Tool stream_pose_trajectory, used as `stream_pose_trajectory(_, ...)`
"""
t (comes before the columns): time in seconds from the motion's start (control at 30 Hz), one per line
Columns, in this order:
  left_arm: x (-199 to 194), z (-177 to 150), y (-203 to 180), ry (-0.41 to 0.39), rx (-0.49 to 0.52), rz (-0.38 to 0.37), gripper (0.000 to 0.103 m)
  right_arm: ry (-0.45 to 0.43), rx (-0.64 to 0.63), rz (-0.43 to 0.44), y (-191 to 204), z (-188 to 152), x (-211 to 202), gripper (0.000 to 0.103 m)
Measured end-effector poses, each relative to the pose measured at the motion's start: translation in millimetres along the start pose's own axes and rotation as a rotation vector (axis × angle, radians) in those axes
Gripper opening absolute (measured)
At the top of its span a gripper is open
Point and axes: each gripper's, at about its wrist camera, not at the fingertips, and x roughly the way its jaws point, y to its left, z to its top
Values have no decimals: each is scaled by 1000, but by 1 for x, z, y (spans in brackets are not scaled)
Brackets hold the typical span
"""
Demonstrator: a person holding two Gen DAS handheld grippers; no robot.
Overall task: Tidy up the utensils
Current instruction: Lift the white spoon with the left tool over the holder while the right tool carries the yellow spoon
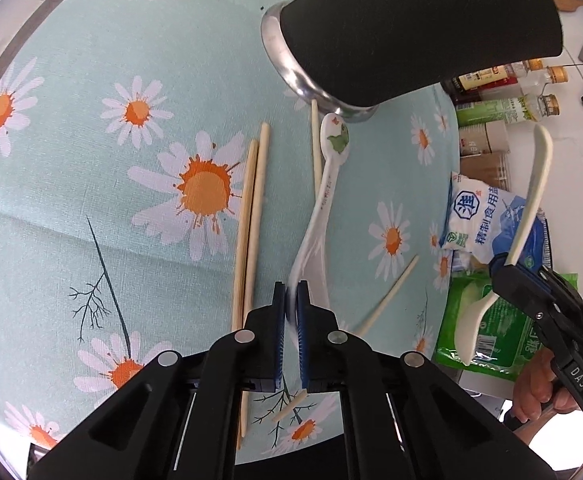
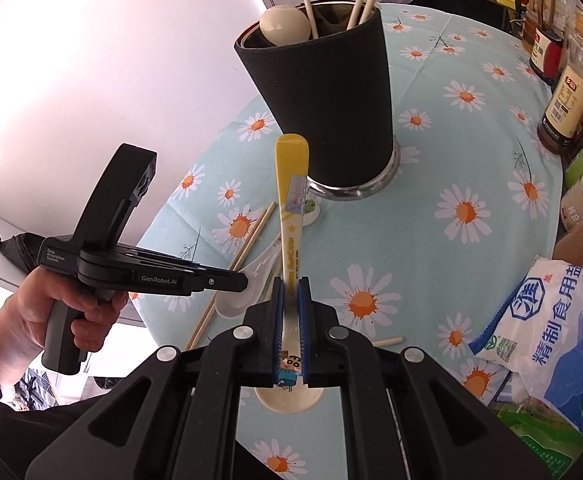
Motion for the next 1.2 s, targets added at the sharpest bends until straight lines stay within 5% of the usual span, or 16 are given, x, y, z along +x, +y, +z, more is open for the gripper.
stream_pose_trajectory(0.73, -101, -16, 24, -224, 151, -160, 4, -87, 62, 15, 37, 25, 11, 8)
stream_pose_trajectory(1.2, -156, 3, 29, -366, 327, -332, 4, -287, 171, 29, 57, 43, -6, 8)
